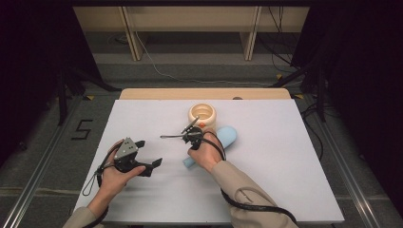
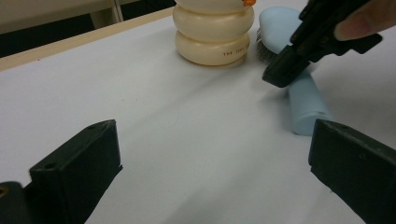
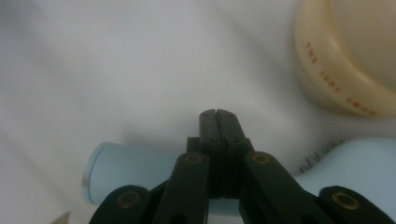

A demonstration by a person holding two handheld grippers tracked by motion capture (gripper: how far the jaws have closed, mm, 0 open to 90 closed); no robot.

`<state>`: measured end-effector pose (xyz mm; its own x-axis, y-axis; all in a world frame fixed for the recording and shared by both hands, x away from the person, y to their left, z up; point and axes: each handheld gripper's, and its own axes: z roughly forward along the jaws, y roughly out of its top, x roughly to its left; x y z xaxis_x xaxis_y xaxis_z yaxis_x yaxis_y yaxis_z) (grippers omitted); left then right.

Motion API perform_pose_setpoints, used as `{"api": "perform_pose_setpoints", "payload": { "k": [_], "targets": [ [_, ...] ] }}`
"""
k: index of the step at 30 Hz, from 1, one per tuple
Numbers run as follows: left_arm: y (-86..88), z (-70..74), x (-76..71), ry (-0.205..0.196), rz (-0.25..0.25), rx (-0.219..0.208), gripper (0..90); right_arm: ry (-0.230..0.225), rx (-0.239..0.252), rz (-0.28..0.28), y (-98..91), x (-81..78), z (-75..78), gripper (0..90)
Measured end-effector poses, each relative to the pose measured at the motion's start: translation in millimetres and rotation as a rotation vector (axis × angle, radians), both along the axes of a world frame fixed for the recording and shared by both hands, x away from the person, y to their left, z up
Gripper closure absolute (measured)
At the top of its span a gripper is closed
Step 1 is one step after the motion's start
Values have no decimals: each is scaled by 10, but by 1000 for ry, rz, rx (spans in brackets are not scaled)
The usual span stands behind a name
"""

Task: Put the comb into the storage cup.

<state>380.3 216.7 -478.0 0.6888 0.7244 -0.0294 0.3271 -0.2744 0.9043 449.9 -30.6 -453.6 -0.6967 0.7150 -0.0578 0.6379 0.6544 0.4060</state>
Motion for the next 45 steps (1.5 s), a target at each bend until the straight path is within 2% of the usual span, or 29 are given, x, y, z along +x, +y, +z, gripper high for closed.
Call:
{"api": "perform_pose_setpoints", "payload": {
  "k": [3, 10, 20, 28, 34, 39, 45],
  "targets": [
    [0, 0, -2, 2, 0, 0, 17, 17, -21, 12, -92, -97, 20, 900],
    [-2, -3, -4, 3, 1, 0, 18, 33, -32, 19, -274, -256, 50, 900],
    [-6, -4, -9, 4, 2, 2, 19, 30, -34, 32, -498, -412, 87, 900],
    [-13, -6, -12, 4, 1, 4, 20, 45, -15, 50, -718, -534, 109, 900],
    [-22, -12, -10, 6, -3, 8, 20, 103, -11, 82, -816, -631, 47, 900],
    [-19, -12, -13, 8, -1, 6, 20, 115, -20, 93, -830, -701, 2, 900],
    [-15, -6, -14, 5, 0, 3, 21, 155, -18, 109, -914, -794, 8, 900]
  ]
}}
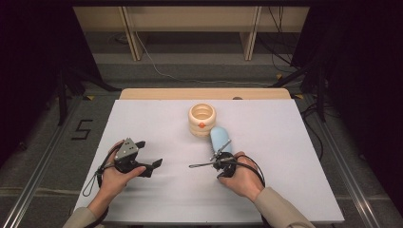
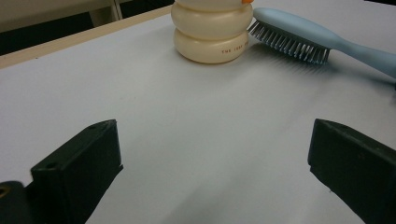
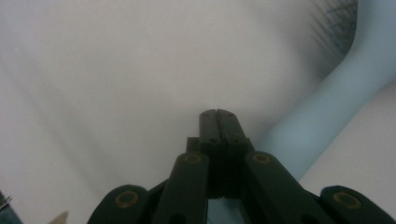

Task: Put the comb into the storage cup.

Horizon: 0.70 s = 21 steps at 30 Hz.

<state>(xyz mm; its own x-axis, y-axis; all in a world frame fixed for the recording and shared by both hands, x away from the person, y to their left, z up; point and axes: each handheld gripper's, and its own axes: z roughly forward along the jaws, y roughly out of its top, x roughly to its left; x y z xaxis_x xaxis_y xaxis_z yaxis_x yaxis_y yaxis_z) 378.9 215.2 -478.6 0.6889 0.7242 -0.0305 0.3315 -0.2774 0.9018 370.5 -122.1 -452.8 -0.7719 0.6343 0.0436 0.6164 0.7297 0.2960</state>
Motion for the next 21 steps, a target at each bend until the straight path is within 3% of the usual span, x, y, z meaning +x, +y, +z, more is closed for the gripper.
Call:
{"api": "perform_pose_setpoints", "payload": {
  "k": [5, 13, 16, 21],
  "targets": [
    [-9, -3, -2, 1, 0, 1, 21, 13, -2, -15, -100, -70, 13, 900],
    [-10, 1, -2, 5, -3, -6, 29, 9, -14, -80, -440, -141, 33, 900],
    [-15, 3, 1, 3, -5, 0, 29, 0, 14, -116, -592, -142, 34, 900],
    [-16, 4, -1, 6, -3, -4, 30, -8, 47, -101, -625, -152, 35, 889]
  ]
}}
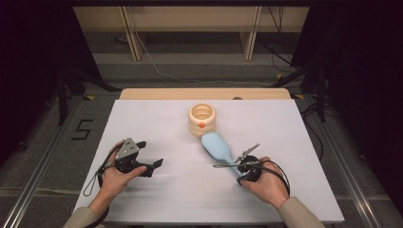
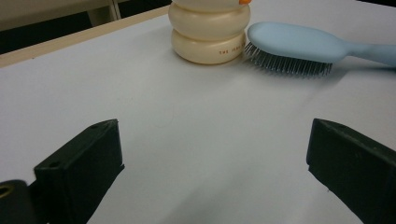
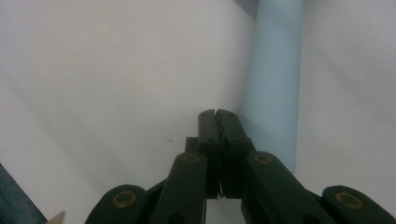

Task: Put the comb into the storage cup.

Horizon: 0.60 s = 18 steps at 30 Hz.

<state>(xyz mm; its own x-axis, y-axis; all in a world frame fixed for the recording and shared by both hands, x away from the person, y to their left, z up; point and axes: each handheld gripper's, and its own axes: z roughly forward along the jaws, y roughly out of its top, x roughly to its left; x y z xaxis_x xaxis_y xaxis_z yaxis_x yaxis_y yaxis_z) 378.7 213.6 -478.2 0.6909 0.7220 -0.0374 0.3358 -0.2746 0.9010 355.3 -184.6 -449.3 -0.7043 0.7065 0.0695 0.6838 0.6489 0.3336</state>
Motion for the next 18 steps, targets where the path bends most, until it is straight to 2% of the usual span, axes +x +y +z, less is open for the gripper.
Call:
{"api": "perform_pose_setpoints", "payload": {
  "k": [2, 3, 4, 7, 8, 9, 10, 11, 14, 18],
  "targets": [
    [3, 0, 0, 1, 0, -2, 31, -5, 17, 14, -5, -9, 8, 873],
    [7, -2, 1, 2, 0, -4, 32, -8, 56, 28, -20, -15, 19, 850],
    [7, -2, 1, 2, 0, -4, 32, -8, 56, 28, -20, -15, 19, 850],
    [14, -1, 5, 3, 2, -5, 36, -43, 136, 35, -44, -41, 61, 815],
    [13, -1, 4, 4, 3, -7, 36, -43, 136, 35, -44, -41, 61, 815],
    [10, 1, 4, 4, 4, -9, 37, -68, 219, 59, -50, -48, 91, 761],
    [10, 1, 4, 4, 4, -9, 37, -68, 219, 59, -50, -48, 91, 761],
    [10, 6, 4, 1, 5, -8, 37, -108, 295, 78, -63, -47, 109, 694],
    [16, 6, 6, 0, 7, -9, 36, -183, 404, 108, -106, -42, 125, 561],
    [21, 8, 8, -2, 9, -12, 35, -357, 522, 128, -190, -30, 156, 380]
  ]
}}
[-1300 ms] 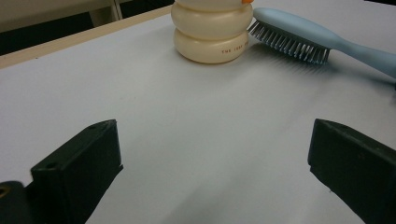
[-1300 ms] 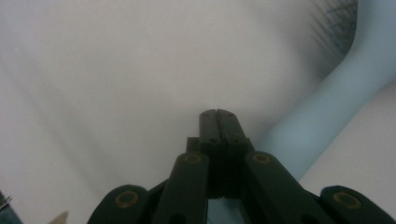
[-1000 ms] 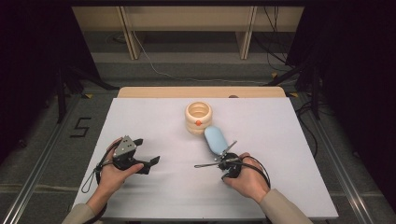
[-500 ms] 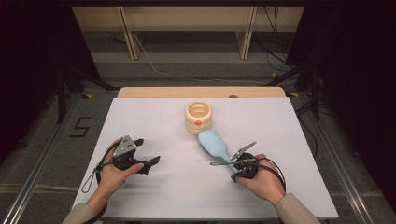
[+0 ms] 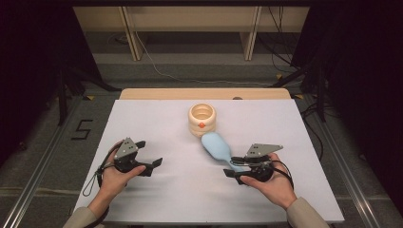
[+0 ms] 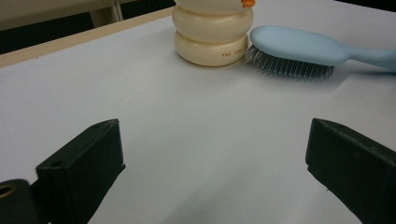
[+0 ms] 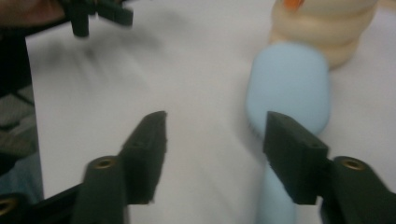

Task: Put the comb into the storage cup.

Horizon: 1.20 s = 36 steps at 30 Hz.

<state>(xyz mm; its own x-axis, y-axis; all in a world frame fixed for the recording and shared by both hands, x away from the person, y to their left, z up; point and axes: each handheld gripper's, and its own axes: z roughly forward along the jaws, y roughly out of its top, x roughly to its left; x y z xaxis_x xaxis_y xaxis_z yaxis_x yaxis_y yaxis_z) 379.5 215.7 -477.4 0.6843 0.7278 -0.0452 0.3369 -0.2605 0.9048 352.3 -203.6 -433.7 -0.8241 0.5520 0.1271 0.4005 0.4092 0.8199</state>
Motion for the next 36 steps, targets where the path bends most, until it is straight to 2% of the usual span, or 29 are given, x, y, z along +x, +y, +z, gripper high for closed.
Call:
{"api": "perform_pose_setpoints", "payload": {
  "k": [2, 3, 4, 6, 9, 10, 11, 12, 13, 17, 22, 27, 36],
  "targets": [
    [-1, 2, -1, -1, 1, -1, 33, -49, 65, -24, -60, 5, 31, 346],
    [-1, 2, -1, -1, 1, -1, 31, -49, 65, -24, -60, 5, 31, 346],
    [-5, 2, -1, -3, 2, -3, 29, -92, 122, -73, -130, 18, 57, 311],
    [-6, 2, -1, -3, 3, -3, 25, -139, 152, -120, -197, 26, 83, 274],
    [-8, 3, 0, -4, 4, -4, 18, -184, 196, -174, -284, 41, 114, 203],
    [-7, 7, -2, -2, 3, -4, 18, -184, 196, -174, -284, 41, 114, 203],
    [-5, 10, -2, -4, 2, -4, 15, -212, 198, -187, -331, 48, 135, 158],
    [-4, 13, -1, -5, 1, -3, 15, -212, 198, -187, -331, 48, 135, 158],
    [-4, 14, -3, -7, 0, 0, 14, -243, 198, -208, -369, 46, 153, 155],
    [-3, 19, -6, -9, -5, 0, 7, -275, 193, -250, -417, 52, 179, 149],
    [1, 28, -11, -11, -8, 1, 0, -282, 191, -256, -435, 59, 195, 140],
    [-6, 28, -14, -13, -9, 2, 0, -307, 186, -263, -424, 54, 250, 142],
    [0, 24, -9, -14, -9, 4, 0, -306, 173, -264, -409, 79, 293, 142]
  ]
}}
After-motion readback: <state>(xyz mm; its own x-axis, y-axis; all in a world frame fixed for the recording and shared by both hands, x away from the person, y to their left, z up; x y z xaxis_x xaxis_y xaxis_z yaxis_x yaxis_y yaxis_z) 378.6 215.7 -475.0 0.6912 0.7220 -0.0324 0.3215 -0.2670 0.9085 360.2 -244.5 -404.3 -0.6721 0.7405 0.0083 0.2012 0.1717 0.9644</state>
